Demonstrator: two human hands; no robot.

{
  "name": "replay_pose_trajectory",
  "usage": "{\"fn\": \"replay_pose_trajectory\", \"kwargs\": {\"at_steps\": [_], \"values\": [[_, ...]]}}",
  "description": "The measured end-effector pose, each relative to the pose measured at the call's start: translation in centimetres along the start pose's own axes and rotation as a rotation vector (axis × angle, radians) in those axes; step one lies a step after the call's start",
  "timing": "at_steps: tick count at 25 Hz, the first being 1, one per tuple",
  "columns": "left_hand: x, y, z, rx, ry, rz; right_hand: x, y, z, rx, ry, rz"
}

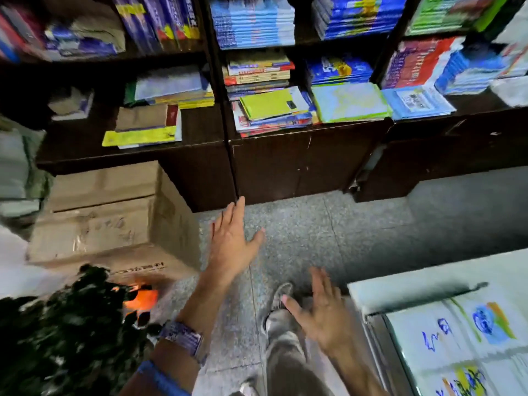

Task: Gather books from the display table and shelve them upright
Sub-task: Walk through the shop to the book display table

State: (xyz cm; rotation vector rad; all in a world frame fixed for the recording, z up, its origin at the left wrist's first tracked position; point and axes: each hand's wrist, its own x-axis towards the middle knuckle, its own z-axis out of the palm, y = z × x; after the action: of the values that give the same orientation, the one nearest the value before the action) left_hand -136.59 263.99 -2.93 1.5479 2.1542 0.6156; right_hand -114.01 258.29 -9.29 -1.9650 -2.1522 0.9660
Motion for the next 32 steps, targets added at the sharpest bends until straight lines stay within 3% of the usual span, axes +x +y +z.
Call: {"fn": "replay_pose_trajectory", "kwargs": {"at_steps": [7, 17, 21, 27, 32], "values": [[19.3, 6.6, 2.7, -0.032, -0.103, 0.055, 18.4, 1.1, -6.9, 0.156, -0.013, 0.102], [39.0, 18.1, 12.0, -0.188, -0.44, 0.232, 31.2, 4.3, -11.5, 0.278, 0.052, 0.481], [46.6, 24.8, 16.2, -0.156, -0.574, 0.398, 35.9, 5.1, -14.9, 0.34, 0.198, 0.641], [50.6, 37.5, 22.2, -0.076, -0.674, 0.73, 38.5, 8.7, -20.2, 0.438, 0.365, 0.836], [49.1, 49.0, 30.1, -0.002, -0.751, 0.937, 39.0, 16.4, -25.3, 0.528, 0.498, 0.949]]}}
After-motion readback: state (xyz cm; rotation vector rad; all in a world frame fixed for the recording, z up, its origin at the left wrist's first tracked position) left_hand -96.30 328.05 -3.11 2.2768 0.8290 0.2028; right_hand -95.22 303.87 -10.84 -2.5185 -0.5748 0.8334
